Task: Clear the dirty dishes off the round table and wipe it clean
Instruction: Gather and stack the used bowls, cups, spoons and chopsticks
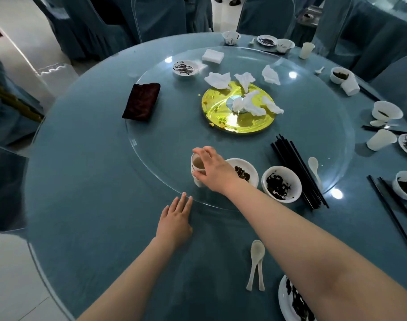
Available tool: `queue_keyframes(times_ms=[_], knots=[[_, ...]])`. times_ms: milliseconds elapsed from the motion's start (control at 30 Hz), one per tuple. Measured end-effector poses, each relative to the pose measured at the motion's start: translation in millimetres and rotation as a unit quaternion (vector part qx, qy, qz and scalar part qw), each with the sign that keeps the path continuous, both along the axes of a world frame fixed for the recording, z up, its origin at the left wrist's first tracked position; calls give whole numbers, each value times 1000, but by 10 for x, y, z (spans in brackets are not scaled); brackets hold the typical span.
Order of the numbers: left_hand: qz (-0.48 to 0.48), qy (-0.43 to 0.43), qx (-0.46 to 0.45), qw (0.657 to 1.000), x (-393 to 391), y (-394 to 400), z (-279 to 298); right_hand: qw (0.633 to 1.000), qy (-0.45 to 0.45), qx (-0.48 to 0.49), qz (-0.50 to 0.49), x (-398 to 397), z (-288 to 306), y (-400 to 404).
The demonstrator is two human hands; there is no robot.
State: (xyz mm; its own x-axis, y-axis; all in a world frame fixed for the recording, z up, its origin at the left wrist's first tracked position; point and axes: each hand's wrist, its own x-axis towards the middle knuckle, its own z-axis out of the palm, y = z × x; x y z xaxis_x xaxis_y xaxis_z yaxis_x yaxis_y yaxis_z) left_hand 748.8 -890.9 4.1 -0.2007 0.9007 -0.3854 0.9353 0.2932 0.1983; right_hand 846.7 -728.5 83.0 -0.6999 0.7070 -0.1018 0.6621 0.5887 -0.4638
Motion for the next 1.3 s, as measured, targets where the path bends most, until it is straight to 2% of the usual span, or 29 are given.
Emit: queue_keyframes(times_ms=[133,200,300,367,433,500,567,633,700,867,967,1033,1100,1200,1300], knots=[[5,-1,-1,1000,48,14,6,1000,-22,4,4,104,66,5],[12,-4,-3,1000,58,26,13,999,44,12,-29,257,91,-67],[17,-7,-7,1000,66,35,6,978,164,102,-77,621,41,-294],[20,-6,-5,1000,66,42,2,970,181,125,-102,921,-75,-495],[27,-7,-3,1000,74,45,-10,980,137,66,-128,1228,-217,-705],[34,-9,2,999,79,41,-17,984,56,-29,-168,1500,-377,-880],[40,-14,10,999,85,30,-22,970,-36,-107,-217,1716,-535,-1019],[49,-26,17,998,95,16,-22,948,-86,-166,-257,1861,-663,-1130],[59,-43,23,997,121,-11,-21,938,-90,-193,-273,1931,-762,-1197],[72,-79,36,994,305,-157,-21,946,-82,-178,-260,1945,-796,-1199],[62,-110,55,990,496,-297,-41,935,-54,-202,-286,1961,-769,-1213],[36,-148,72,986,639,-381,-50,924,-11,-225,-309,1964,-747,-1220],[43,-228,57,971,818,-439,6,911,42,-244,-331,1974,-704,-1230],[86,-359,-9,929,1086,-464,165,890,122,-264,-351,2004,-620,-1243],[108,-468,-54,875,1318,-484,322,889,166,-242,-351,2069,-496,-1261]])
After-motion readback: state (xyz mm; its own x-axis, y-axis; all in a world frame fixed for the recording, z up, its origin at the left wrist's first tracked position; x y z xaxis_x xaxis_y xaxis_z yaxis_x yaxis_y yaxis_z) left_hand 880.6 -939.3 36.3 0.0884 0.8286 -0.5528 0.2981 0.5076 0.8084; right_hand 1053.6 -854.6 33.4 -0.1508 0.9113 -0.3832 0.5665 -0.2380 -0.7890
